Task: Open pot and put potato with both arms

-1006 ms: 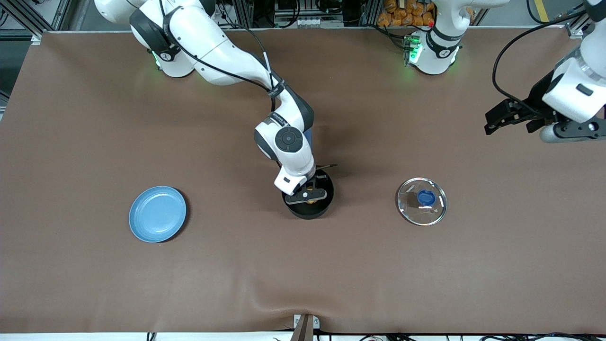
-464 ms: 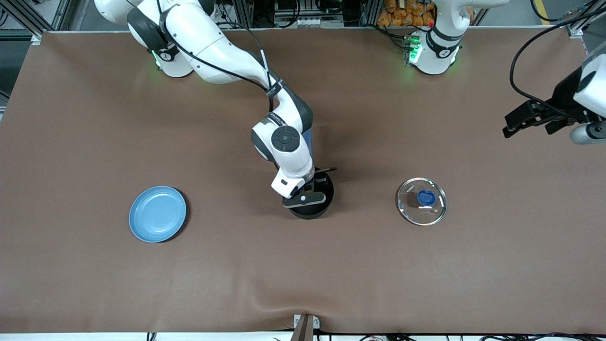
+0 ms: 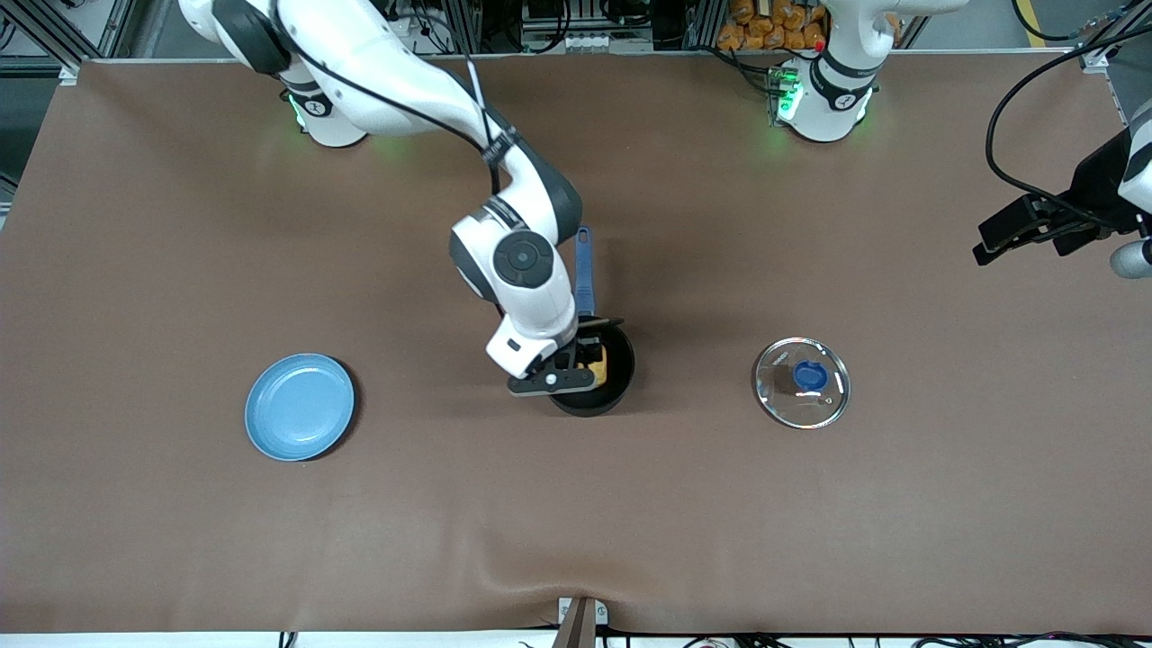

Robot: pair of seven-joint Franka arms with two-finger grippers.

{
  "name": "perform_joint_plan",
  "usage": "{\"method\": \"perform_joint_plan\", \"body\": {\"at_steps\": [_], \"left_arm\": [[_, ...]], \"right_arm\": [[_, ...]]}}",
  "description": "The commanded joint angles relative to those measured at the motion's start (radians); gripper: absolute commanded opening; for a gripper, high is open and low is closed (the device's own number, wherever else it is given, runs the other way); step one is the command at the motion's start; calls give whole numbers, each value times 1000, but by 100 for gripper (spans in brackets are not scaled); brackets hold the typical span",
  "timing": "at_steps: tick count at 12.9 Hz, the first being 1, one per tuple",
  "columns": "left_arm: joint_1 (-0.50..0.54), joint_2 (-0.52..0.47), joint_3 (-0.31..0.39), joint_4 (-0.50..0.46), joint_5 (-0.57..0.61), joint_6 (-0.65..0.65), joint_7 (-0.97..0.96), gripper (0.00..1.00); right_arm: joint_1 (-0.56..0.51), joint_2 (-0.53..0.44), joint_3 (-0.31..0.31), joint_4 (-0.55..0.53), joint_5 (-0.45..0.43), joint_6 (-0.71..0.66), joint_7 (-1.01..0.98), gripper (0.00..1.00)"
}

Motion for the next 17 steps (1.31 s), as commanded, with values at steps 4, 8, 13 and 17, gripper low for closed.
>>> {"method": "perform_joint_plan", "body": {"at_steps": [4, 8, 13, 17], "left_arm": [[3, 13, 2, 31, -18, -25, 16, 100], [0, 16, 1, 33, -18, -25, 4, 100], [3, 22, 4, 34, -13, -22, 10, 100], [23, 12, 9, 31, -15, -16, 18, 100]], "right_arm": [[-189, -237, 15, -39, -14, -298, -105, 88], [-372, -323, 16, -39, -8, -375, -193, 100], [-497, -406, 16, -46, -5, -510, -280, 100], [-548, -521, 16, -144, -5, -518, -318, 100]]}}
